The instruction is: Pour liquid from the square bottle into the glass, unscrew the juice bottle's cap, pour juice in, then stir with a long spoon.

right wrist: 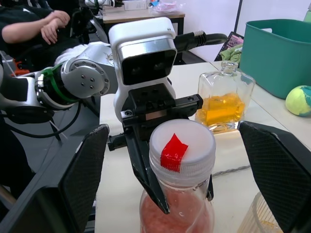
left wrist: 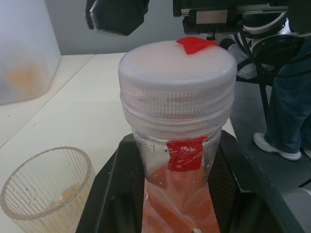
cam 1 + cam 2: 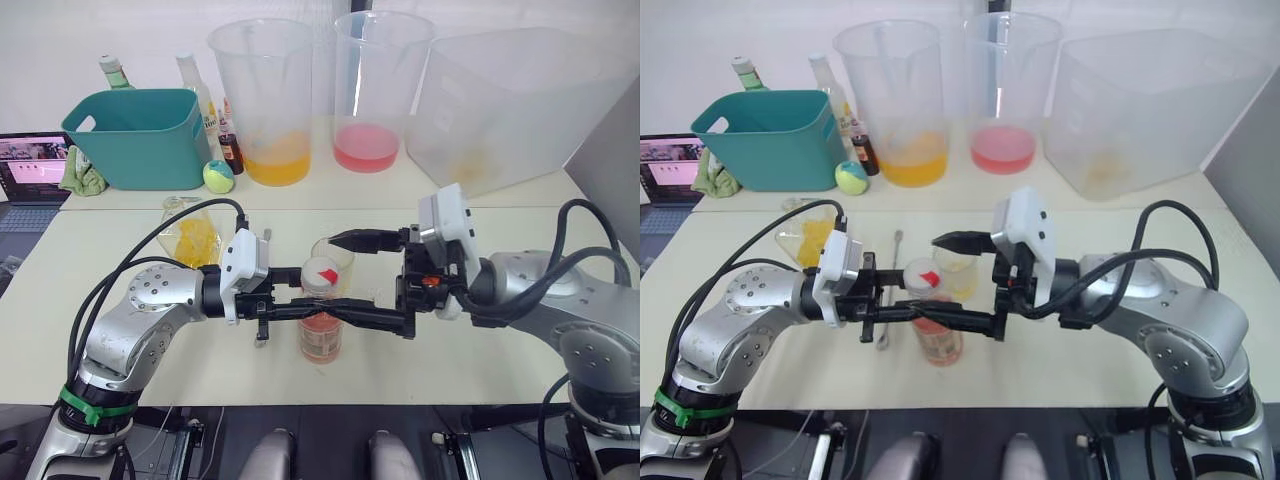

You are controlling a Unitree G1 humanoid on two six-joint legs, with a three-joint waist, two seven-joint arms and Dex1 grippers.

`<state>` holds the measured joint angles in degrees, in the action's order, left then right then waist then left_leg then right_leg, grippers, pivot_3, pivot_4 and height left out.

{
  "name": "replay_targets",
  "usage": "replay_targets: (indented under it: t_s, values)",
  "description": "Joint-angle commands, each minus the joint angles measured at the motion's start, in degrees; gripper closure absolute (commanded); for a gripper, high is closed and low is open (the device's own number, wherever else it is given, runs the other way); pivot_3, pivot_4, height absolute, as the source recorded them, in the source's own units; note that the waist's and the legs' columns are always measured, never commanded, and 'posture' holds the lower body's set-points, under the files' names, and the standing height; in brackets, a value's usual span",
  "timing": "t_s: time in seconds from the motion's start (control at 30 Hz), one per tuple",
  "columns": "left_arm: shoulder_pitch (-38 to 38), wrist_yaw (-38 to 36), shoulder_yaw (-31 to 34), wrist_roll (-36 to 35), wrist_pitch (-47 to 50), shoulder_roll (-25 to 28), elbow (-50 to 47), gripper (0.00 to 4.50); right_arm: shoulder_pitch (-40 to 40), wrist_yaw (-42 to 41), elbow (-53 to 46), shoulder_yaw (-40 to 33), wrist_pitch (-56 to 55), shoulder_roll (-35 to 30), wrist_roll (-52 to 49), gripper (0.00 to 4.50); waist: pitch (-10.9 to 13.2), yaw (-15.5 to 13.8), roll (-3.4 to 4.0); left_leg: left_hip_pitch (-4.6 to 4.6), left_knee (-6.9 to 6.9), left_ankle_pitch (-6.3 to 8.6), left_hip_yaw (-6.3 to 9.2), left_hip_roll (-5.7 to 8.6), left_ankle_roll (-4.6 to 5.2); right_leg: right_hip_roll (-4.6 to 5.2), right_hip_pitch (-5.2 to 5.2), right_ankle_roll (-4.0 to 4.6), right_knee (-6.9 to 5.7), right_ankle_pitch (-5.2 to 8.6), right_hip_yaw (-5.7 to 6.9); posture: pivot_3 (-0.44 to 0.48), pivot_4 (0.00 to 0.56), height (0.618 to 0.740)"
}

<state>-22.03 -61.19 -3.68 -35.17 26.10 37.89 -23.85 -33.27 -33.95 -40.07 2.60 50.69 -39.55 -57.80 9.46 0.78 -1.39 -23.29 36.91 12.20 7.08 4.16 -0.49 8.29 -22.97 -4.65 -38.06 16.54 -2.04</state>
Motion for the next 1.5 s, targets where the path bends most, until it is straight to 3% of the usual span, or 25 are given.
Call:
replay_targets:
  t_s: [0.03, 0.2, 0.5, 0.83, 0.87, 1.0, 1.43, 1.47, 1.5]
  values:
    - [0.0, 0.3, 0.3, 1.0, -0.8, 0.2, 0.0, 3.26, -1.0, 1.2, -1.0, 1.9, -0.9, 1.2, 2.8, 0.00, 0.0, 0.0, 0.00, 0.00, 0.00, 0.00, 0.00, 0.00, 0.00, 0.00, 0.00, 0.00, 0.00, 0.00, -0.01, 0.000, 0.150, 0.729]
    - [0.1, 0.3, 0.2, 1.0, -0.5, 0.3, -0.2, 3.26, -1.0, 1.3, -0.7, 2.7, -1.2, 2.0, 4.7, 0.00, 0.0, 0.0, 0.00, 0.01, 0.00, 0.00, 0.05, 0.00, 0.00, 0.00, 0.00, 0.00, 0.00, 0.00, 0.00, 0.000, 0.150, 0.729]
    - [0.4, 0.0, 0.1, 1.0, -0.2, 0.8, -0.5, 3.26, -1.0, 1.4, -0.7, 2.4, -0.9, 3.0, 5.3, 2.78, 0.0, 0.0, 0.00, 0.01, 0.00, 0.00, 0.08, 0.00, 0.00, 0.00, 0.00, 0.00, 0.00, 0.00, 0.00, 0.000, 0.150, 0.729]
    - [0.5, -0.2, 0.2, 1.0, 0.0, 1.4, -0.6, 3.26, -1.3, 0.5, -0.1, 2.3, -0.6, 3.4, 4.4, 2.79, 0.0, 0.1, 0.00, 0.01, 0.00, 0.00, 0.08, 0.00, 0.00, 0.00, 0.00, 0.00, -0.01, 0.00, 0.00, 0.000, 0.150, 0.729]
    - [0.5, -0.2, 0.3, 0.9, 0.1, 1.4, -0.7, 3.26, -1.4, 0.6, -0.1, 2.3, -0.5, 3.5, 4.4, 1.72, 0.0, 0.1, 0.00, 0.01, 0.00, 0.00, 0.08, 0.00, 0.00, 0.00, 0.00, 0.00, 0.00, 0.00, 0.00, 0.000, 0.150, 0.729]
    - [0.6, 0.0, 0.4, 0.8, 0.3, 1.5, -0.9, 3.26, -1.4, 0.8, 0.0, 2.3, -0.5, 3.9, 4.7, 0.42, 0.0, 0.1, 0.01, 0.02, -0.01, 0.00, 0.08, 0.00, 0.00, 0.00, 0.00, 0.00, -0.01, 0.00, 0.00, 0.000, 0.150, 0.729]
    - [0.4, 0.1, 0.2, 0.6, 0.8, 1.8, -1.3, 3.26, -1.8, 1.3, 0.2, 2.2, -0.5, 5.1, 4.7, 0.42, 0.0, 0.1, 0.01, 0.02, -0.01, 0.00, 0.10, 0.00, 0.00, -0.01, 0.00, 0.00, -0.01, 0.00, 0.00, 0.000, 0.150, 0.729]
    - [0.5, 0.1, 0.2, 0.6, 0.8, 1.8, -1.3, 3.26, -1.7, 1.4, 0.1, 2.1, -0.5, 5.1, 4.7, 0.99, 0.0, 0.1, 0.01, 0.02, -0.01, 0.00, 0.10, 0.00, 0.00, -0.01, 0.00, 0.00, -0.01, 0.00, 0.00, 0.000, 0.150, 0.729]
    - [0.5, 0.1, 0.1, 0.7, 0.8, 1.8, -1.3, 3.26, -1.7, 1.5, 0.1, 2.1, -0.5, 5.2, 4.6, 1.24, 0.0, 0.1, 0.01, 0.02, -0.01, 0.00, 0.10, 0.00, 0.00, -0.01, 0.00, 0.00, -0.01, 0.00, 0.00, 0.000, 0.150, 0.729]
